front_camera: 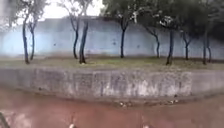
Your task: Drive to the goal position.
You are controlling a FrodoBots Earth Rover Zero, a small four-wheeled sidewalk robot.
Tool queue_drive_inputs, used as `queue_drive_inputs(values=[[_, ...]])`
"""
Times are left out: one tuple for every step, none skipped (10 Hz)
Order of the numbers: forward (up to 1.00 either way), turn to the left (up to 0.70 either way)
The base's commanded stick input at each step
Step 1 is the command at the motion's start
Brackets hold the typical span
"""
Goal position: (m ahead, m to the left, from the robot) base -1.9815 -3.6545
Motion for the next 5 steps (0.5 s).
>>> queue_drive_inputs(values=[[0.00, -0.85], [0.00, -0.85], [0.00, -0.85], [0.00, -0.85], [0.00, -0.85]])
